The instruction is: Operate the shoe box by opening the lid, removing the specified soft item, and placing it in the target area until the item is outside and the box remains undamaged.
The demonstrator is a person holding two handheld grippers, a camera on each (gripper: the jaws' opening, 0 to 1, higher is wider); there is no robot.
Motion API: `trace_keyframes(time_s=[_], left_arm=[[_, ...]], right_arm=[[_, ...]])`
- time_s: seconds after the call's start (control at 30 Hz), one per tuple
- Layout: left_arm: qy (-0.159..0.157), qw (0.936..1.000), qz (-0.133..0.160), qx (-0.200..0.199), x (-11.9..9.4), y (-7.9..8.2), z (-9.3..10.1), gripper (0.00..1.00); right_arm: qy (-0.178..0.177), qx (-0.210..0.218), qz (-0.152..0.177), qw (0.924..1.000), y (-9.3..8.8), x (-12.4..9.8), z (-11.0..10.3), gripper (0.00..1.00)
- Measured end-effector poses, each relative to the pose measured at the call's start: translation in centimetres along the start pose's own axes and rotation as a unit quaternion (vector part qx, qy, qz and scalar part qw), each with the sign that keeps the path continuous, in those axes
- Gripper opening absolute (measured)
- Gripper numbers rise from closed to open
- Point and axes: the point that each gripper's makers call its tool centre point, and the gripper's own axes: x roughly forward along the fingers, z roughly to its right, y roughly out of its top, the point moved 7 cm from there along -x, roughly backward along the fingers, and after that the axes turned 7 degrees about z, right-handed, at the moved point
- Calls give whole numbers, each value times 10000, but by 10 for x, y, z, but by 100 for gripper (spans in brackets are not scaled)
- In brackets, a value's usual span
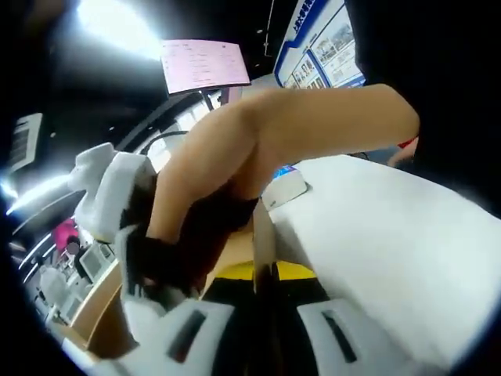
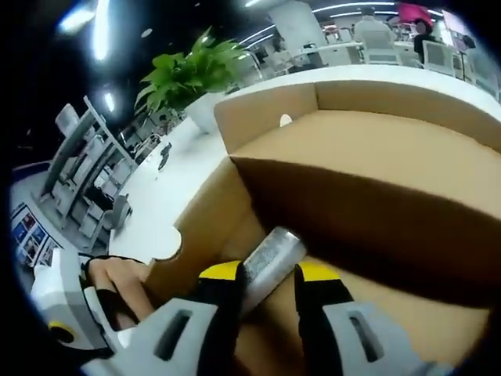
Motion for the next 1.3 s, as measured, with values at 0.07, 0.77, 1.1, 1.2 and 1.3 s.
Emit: trace_keyframes(time_s=[0.07, 0.77, 1.1, 1.2, 1.3], left_arm=[[-1, 10000, 2, 0, 0, 0, 0, 6], [7, 10000, 5, 8, 1, 0, -1, 6], [11, 10000, 3, 9, 2, 0, -1, 6], [12, 10000, 2, 11, 2, 0, -1, 6], [13, 10000, 3, 12, 2, 0, -1, 6]], right_arm=[[-12, -76, -122, 9999, -4, 3, 0, 27], [-660, -58, -140, 9977, -7, -57, 58, 29], [-990, -226, -316, 9943, -10, -89, 86, 29], [-1088, -177, -329, 9934, -11, -96, 94, 32], [-1106, -128, -305, 9933, -11, -97, 97, 33]])
